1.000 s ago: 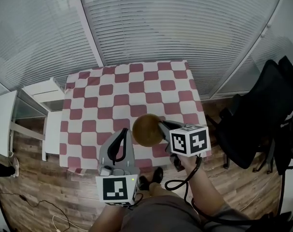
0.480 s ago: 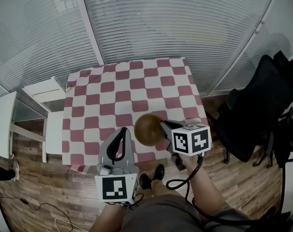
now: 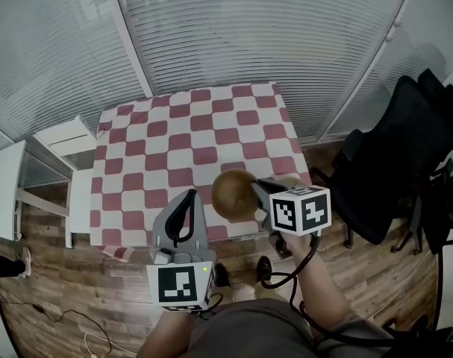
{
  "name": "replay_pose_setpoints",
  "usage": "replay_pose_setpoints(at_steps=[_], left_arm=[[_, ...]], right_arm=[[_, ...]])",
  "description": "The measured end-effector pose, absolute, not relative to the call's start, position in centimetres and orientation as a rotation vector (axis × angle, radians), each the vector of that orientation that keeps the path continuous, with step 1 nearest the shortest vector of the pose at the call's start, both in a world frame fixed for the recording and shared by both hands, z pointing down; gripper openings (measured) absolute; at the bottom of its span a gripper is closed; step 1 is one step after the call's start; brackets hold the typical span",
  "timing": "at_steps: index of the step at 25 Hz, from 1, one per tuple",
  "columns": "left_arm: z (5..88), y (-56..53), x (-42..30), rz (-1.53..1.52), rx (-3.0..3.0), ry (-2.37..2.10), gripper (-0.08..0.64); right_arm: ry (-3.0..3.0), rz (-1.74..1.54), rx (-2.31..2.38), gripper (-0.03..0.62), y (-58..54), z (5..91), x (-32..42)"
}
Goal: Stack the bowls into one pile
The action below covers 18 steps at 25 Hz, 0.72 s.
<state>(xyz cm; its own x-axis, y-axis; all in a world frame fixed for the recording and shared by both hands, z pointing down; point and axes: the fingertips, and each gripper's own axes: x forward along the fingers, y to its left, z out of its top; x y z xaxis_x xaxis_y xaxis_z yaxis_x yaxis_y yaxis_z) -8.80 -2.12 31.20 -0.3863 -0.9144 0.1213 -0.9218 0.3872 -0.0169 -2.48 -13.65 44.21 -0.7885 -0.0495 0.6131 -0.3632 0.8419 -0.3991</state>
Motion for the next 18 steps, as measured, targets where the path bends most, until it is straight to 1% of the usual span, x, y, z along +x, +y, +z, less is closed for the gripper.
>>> replay_pose_setpoints(at_steps=[10, 18], left_arm=[[31.4, -8.5, -1.5, 0.114, 1.739, -2.494, 0.000], [32.1, -12.6, 1.3, 0.111, 1.746, -2.474, 0.000]], right_arm=[[-2.397, 0.697, 0.354, 0.044, -20.4, 43.9, 5.9], [-2.367, 0.701, 0.387, 0.044, -25.1, 44.8, 9.7]])
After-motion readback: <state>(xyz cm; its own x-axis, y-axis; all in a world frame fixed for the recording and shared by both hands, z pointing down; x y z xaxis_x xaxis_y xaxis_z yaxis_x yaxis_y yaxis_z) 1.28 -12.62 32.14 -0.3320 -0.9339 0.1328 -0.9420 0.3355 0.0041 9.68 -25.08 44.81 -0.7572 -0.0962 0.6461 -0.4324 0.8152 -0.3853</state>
